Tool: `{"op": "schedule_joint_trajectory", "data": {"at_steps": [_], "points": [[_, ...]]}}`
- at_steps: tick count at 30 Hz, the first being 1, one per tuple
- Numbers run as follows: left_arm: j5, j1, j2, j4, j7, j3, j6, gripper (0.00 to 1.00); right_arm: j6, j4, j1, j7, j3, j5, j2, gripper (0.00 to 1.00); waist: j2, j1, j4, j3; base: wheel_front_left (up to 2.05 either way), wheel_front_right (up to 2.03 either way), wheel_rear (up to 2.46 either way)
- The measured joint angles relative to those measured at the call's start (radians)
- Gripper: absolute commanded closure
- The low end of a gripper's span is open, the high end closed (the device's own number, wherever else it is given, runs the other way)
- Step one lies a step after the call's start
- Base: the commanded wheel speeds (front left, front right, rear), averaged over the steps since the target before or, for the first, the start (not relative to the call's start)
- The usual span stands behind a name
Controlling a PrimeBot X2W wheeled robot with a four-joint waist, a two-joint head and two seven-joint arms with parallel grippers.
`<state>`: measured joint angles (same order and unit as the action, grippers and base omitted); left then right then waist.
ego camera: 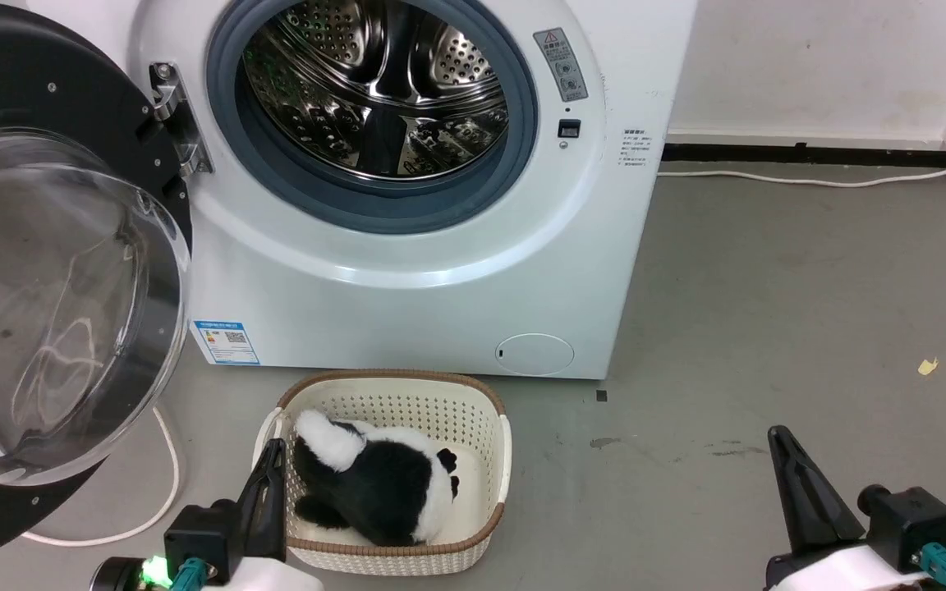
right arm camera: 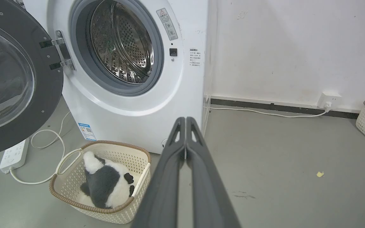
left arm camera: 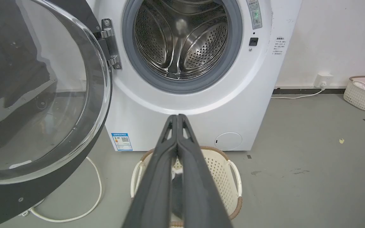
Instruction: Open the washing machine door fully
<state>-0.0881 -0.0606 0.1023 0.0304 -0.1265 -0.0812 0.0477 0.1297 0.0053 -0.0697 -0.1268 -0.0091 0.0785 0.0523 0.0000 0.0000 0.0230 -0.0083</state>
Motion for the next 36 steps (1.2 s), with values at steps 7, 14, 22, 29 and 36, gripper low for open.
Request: {"op": "schedule_joint_trajectory", "data": {"at_steps": [7,14,22,29,36], "points": [[0.007,0.001,-0.006,-0.003,0.013,0.007,-0.007,1.0,0.0,-0.001,0.018,0.012,0.001,-0.006,0.0,1.0,0.0,0.0,-0.003,0.001,0.0,0.0,0.0],[0.018,0.005,-0.017,-0.006,0.03,0.02,-0.015,1.0,0.0,-0.001,0.019,0.029,0.002,-0.016,0.0,1.0,0.0,0.0,-0.006,0.002,0.0,0.0,0.0],[0.029,0.014,-0.022,-0.009,0.044,0.029,-0.016,1.0,0.0,-0.001,0.02,0.044,0.003,-0.023,0.0,1.0,0.0,0.0,-0.008,0.003,0.0,0.0,0.0],[0.04,0.021,-0.025,-0.012,0.058,0.035,-0.024,1.0,0.0,-0.001,0.03,0.056,0.004,-0.034,0.0,1.0,0.0001,0.0,-0.011,0.004,0.0,0.0,0.0],[0.05,0.025,-0.028,-0.016,0.072,0.044,-0.026,1.0,0.0,-0.002,0.038,0.073,0.006,-0.043,0.0,1.0,0.0,0.0,-0.014,0.005,0.0,0.0,0.0]]}}
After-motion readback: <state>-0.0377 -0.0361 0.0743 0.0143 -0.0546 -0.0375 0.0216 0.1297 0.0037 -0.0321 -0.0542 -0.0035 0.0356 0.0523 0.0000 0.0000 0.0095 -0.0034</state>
